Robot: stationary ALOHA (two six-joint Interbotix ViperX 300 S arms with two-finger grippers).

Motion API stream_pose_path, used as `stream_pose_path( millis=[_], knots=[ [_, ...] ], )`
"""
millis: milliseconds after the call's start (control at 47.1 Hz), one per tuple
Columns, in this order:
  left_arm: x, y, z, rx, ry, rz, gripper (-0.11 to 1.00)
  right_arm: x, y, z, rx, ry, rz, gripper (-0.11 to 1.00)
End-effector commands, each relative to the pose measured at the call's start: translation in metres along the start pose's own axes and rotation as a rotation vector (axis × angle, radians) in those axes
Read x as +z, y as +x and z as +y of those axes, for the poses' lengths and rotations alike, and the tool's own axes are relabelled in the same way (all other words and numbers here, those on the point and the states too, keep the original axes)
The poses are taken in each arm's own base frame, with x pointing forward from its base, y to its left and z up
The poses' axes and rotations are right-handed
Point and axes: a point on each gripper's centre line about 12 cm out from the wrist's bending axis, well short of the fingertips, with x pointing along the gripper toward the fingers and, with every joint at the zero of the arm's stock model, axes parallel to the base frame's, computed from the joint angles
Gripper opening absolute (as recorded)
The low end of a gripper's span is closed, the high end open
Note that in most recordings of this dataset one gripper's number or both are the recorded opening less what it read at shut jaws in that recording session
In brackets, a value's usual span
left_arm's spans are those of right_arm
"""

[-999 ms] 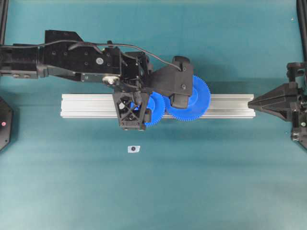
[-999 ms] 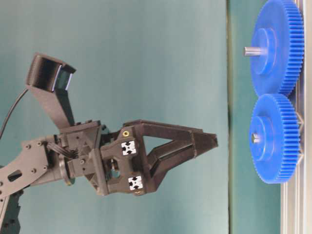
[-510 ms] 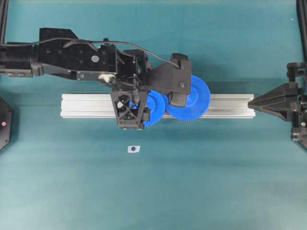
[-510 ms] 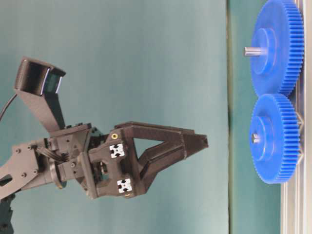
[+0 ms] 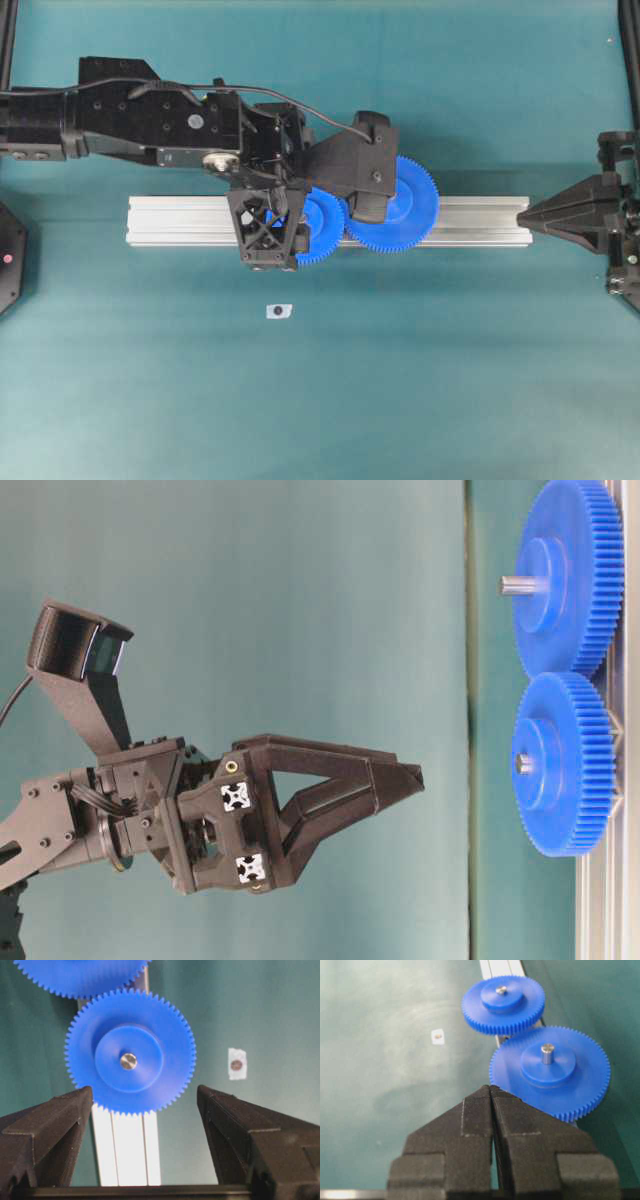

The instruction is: Find the location of the shaft and insert the small gear.

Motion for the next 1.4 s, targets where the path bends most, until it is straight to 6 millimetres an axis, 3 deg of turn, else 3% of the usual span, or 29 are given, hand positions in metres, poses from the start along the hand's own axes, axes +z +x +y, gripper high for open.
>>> stream_pose_path(
  millis=[0, 1381],
  knots=[
    [0.0066, -0.0261, 0.0009, 0.011, 0.000, -0.070, 0.80, 0.0030, 0.0008, 0.0003, 0.000, 0.013, -0.011, 0.00],
    [0.0104, -0.0306, 0.0015, 0.010, -0.002, -0.064, 0.80, 0.0050, -0.0050, 0.0005, 0.005, 0.013, -0.040, 0.00]
  ],
)
